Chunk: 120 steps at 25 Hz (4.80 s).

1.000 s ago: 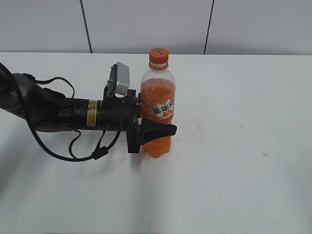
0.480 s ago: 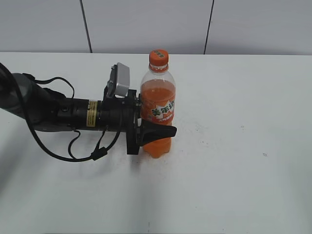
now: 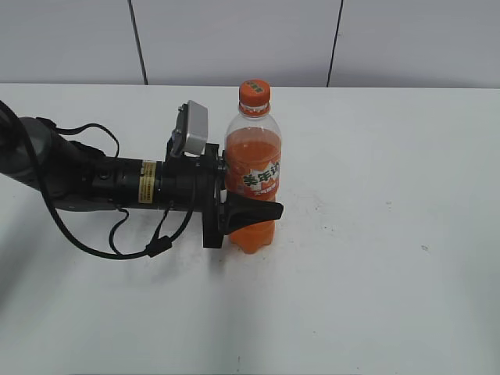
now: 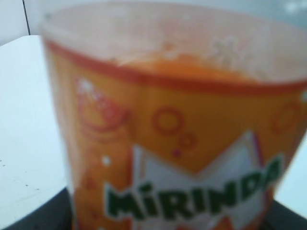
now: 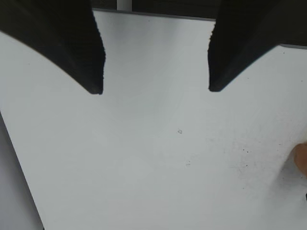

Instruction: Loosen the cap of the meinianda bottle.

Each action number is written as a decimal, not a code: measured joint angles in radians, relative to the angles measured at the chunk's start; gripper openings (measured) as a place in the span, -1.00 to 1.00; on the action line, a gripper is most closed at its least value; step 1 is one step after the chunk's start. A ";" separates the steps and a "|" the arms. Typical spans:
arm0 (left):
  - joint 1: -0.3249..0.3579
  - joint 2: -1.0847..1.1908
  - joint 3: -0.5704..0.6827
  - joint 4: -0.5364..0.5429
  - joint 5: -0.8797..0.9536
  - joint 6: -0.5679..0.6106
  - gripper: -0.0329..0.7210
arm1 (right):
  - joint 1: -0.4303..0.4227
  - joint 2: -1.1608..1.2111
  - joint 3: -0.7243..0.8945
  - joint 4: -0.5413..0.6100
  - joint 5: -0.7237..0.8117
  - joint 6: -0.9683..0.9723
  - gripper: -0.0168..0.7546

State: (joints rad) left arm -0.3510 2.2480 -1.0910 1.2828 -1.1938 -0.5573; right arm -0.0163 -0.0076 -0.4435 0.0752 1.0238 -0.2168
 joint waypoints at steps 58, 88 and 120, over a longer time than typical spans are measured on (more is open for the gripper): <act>0.000 0.000 0.000 0.000 -0.006 0.004 0.19 | 0.565 1.743 -1.305 0.031 0.189 0.650 0.43; 0.000 0.000 0.000 0.001 -0.006 0.004 0.19 | 0.752 1.871 -1.355 -0.075 0.148 0.808 0.45; 0.000 0.000 0.000 0.003 -0.006 0.004 0.19 | 0.752 1.871 -1.359 -0.075 0.186 -0.358 -0.26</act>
State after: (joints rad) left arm -0.3510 2.2480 -1.0910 1.2860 -1.1994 -0.5531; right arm 0.7361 1.8638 -1.8027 0.0000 1.2102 -0.5747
